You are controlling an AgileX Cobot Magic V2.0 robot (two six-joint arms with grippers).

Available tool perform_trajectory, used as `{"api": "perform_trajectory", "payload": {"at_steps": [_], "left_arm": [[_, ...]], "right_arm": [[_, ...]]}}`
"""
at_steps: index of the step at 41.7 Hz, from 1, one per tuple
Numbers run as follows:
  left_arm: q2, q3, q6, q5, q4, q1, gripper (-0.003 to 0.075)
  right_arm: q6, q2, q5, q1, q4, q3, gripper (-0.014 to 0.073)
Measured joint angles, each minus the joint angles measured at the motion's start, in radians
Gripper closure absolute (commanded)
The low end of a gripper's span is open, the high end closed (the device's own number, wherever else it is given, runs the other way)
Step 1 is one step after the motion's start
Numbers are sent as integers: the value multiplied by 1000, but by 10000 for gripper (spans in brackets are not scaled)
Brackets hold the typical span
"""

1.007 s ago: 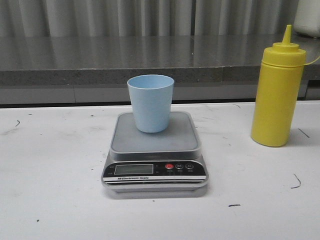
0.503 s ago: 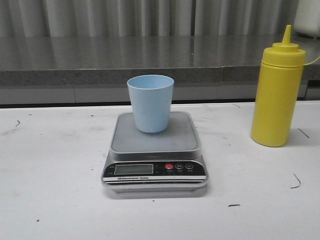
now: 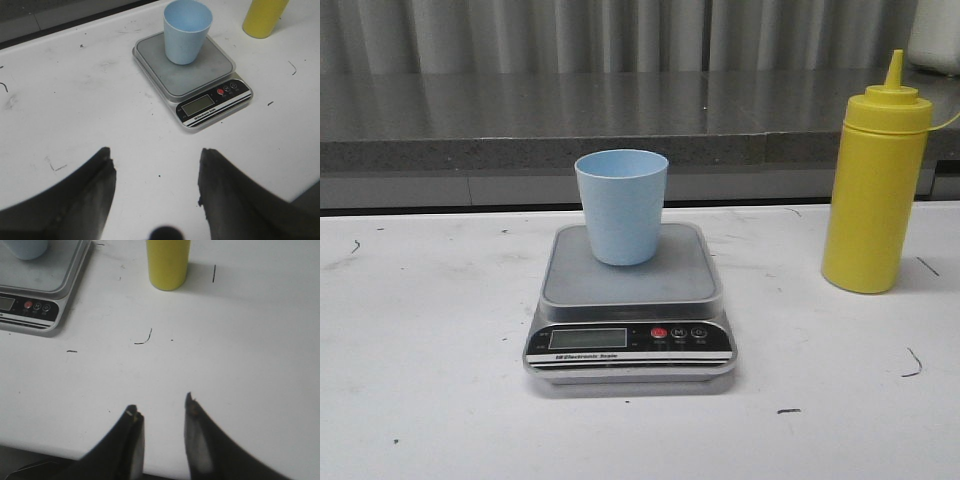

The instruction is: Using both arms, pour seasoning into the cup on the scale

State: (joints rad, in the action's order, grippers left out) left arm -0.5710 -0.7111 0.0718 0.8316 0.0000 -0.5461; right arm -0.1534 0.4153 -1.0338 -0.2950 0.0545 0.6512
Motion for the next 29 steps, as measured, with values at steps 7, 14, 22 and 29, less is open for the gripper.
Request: {"api": "perform_trajectory", "payload": {"at_steps": [7, 14, 22, 29], "left_arm": [[0, 0, 0, 0, 0, 0, 344], [0, 0, 0, 0, 0, 0, 394], [0, 0, 0, 0, 0, 0, 623], [0, 0, 0, 0, 0, 0, 740]], "right_arm": [[0, 0, 0, 0, 0, 0, 636], [0, 0, 0, 0, 0, 0, 710], [0, 0, 6, 0, 0, 0, 716], [0, 0, 6, 0, 0, 0, 716]]}}
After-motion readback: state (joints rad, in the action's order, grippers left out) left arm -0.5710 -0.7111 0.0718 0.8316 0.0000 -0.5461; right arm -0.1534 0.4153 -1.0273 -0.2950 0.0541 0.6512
